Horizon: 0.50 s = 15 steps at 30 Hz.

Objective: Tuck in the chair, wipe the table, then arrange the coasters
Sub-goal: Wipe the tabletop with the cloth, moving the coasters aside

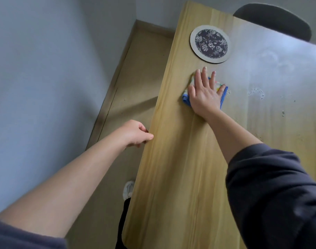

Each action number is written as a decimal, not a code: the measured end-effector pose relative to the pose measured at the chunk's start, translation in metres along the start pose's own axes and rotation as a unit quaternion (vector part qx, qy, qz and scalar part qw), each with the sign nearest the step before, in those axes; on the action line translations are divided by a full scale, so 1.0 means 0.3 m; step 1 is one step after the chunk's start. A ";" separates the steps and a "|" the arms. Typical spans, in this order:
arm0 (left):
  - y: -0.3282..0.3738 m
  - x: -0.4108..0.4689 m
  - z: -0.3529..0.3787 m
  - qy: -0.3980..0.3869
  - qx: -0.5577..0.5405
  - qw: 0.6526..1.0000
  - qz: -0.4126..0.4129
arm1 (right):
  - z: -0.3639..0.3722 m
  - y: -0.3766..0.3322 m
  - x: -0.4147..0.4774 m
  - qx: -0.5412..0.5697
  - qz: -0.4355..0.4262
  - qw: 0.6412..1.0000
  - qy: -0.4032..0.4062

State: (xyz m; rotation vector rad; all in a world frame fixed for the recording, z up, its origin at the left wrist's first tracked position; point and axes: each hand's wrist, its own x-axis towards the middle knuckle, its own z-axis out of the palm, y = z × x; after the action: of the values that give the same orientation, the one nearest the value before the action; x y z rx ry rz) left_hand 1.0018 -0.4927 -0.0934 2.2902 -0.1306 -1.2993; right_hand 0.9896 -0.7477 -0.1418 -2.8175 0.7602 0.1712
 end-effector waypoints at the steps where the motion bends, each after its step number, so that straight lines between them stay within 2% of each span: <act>1: 0.020 0.016 -0.015 0.004 -0.005 1.000 0.007 | -0.006 0.008 0.022 0.002 0.012 1.000 0.003; 5: 0.127 0.131 -0.067 0.066 -0.019 0.996 0.049 | -0.003 0.013 -0.007 -0.004 0.015 1.000 0.007; 9: 0.263 0.265 -0.114 0.125 -0.046 0.986 0.099 | 0.003 0.036 -0.176 -0.025 -0.013 1.000 -0.012; 12: 0.306 0.340 -0.134 0.133 -0.061 0.984 0.104 | 0.015 0.062 -0.295 -0.043 -0.049 0.997 -0.032; 15: 0.297 0.378 -0.141 0.127 -0.067 0.985 0.098 | -0.001 0.118 -0.234 -0.052 -0.044 0.997 -0.035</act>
State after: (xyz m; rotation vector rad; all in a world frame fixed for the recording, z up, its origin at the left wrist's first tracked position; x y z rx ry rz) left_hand 1.1120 -0.5906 -0.1223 2.2414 -0.1714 -0.8829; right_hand 0.9112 -0.7437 -0.1361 -2.9187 0.6288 0.3032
